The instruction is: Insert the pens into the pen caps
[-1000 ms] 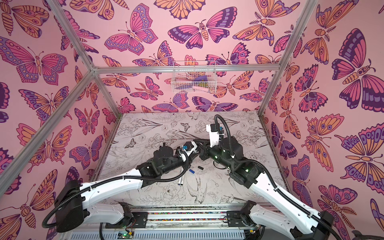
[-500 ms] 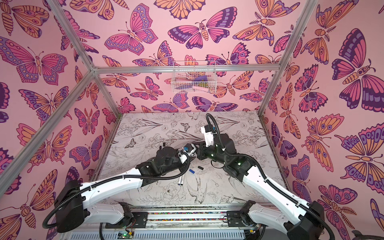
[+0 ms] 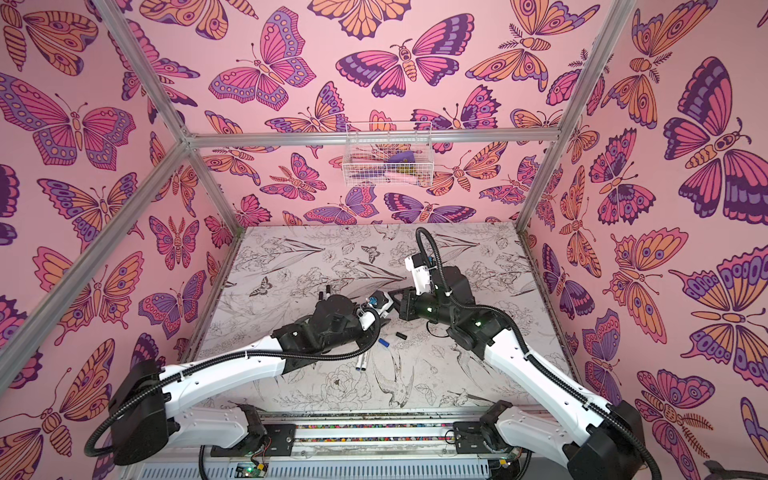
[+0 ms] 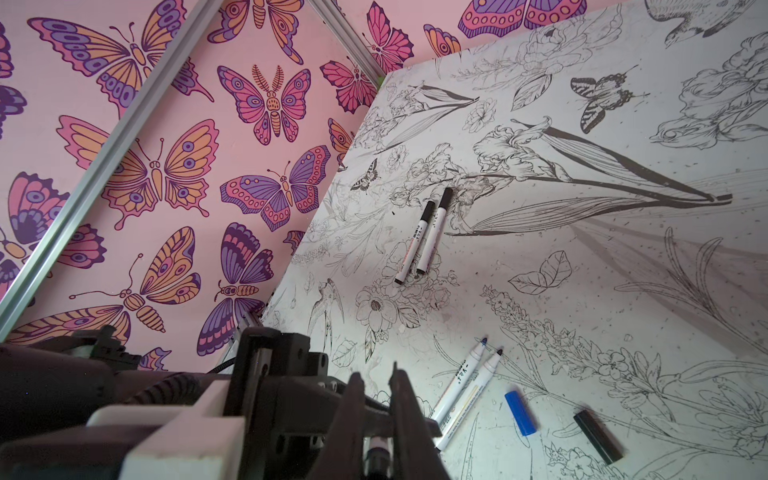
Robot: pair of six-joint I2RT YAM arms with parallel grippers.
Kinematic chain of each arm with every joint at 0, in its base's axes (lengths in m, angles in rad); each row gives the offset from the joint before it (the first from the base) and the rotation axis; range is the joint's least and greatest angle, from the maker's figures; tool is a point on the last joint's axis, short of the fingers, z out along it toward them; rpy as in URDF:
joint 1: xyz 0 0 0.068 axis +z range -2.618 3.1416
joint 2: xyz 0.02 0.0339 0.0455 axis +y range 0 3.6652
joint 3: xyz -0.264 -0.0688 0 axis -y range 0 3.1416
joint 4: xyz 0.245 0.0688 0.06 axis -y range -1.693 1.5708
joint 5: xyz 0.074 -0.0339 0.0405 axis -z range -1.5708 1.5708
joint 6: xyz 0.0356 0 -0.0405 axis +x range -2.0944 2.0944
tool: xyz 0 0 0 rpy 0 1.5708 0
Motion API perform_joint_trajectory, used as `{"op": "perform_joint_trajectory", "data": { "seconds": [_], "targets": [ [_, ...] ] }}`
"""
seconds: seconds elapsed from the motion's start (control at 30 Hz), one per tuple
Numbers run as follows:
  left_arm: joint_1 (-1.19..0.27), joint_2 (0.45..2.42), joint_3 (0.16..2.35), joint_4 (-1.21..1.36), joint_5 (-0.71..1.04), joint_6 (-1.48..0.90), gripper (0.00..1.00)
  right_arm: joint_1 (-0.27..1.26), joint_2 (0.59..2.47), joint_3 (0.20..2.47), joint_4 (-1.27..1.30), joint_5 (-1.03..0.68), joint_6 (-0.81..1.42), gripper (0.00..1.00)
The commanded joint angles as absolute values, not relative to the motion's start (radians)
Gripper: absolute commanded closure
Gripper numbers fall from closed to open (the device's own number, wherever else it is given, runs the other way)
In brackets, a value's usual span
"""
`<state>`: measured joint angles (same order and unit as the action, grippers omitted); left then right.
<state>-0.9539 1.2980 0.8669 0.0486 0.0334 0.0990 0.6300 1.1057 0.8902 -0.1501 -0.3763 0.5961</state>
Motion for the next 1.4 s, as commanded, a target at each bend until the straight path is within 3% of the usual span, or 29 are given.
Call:
{"op": "perform_joint_trajectory", "data": {
  "seconds": [0.0, 0.9, 1.1, 1.37],
  "targets": [
    [-0.984, 1.223, 1.046, 0.835, 0.151, 0.113, 1.0, 0.677, 1.216, 0.777, -0.475, -0.456, 0.601, 1.0],
    [-0.988, 1.429, 1.287, 1.045, 0.183, 0.132, 1.0, 0.675, 1.201, 0.768, -0.376, -0.531, 0.669, 1.0],
    [-0.988, 1.389, 1.244, 1.01, 0.197, 0.122, 1.0, 0.622, 1.132, 0.741, -0.348, -0.554, 0.706, 1.0],
    [-0.981, 1.241, 1.069, 0.77, 0.428, -0.042, 1.0, 0.581, 1.051, 0.752, -0.308, -0.573, 0.718, 1.0]
  ]
}}
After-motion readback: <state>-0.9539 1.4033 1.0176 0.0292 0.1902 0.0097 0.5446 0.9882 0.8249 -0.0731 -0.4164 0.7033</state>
